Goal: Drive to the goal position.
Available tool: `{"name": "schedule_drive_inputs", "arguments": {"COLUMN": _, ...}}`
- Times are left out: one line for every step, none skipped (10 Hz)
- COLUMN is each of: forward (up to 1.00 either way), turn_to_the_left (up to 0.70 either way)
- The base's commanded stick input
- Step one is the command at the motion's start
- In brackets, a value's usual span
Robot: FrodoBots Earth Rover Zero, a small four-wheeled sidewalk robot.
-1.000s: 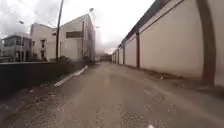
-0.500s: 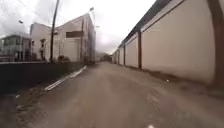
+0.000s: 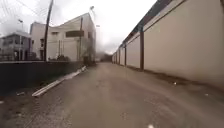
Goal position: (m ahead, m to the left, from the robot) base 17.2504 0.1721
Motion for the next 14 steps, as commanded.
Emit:
{"name": "schedule_drive_inputs", "arguments": {"forward": 0.70, "turn_to_the_left": 0.00}}
{"name": "schedule_drive_inputs", "arguments": {"forward": 0.70, "turn_to_the_left": 0.00}}
{"name": "schedule_drive_inputs", "arguments": {"forward": 0.70, "turn_to_the_left": 0.00}}
{"name": "schedule_drive_inputs", "arguments": {"forward": 0.70, "turn_to_the_left": 0.00}}
{"name": "schedule_drive_inputs", "arguments": {"forward": 0.70, "turn_to_the_left": 0.00}}
{"name": "schedule_drive_inputs", "arguments": {"forward": 0.70, "turn_to_the_left": 0.00}}
{"name": "schedule_drive_inputs", "arguments": {"forward": 0.70, "turn_to_the_left": 0.00}}
{"name": "schedule_drive_inputs", "arguments": {"forward": 0.70, "turn_to_the_left": 0.00}}
{"name": "schedule_drive_inputs", "arguments": {"forward": 0.70, "turn_to_the_left": 0.00}}
{"name": "schedule_drive_inputs", "arguments": {"forward": 0.70, "turn_to_the_left": 0.00}}
{"name": "schedule_drive_inputs", "arguments": {"forward": 0.70, "turn_to_the_left": 0.00}}
{"name": "schedule_drive_inputs", "arguments": {"forward": 0.70, "turn_to_the_left": 0.00}}
{"name": "schedule_drive_inputs", "arguments": {"forward": 0.70, "turn_to_the_left": 0.00}}
{"name": "schedule_drive_inputs", "arguments": {"forward": 0.70, "turn_to_the_left": 0.00}}
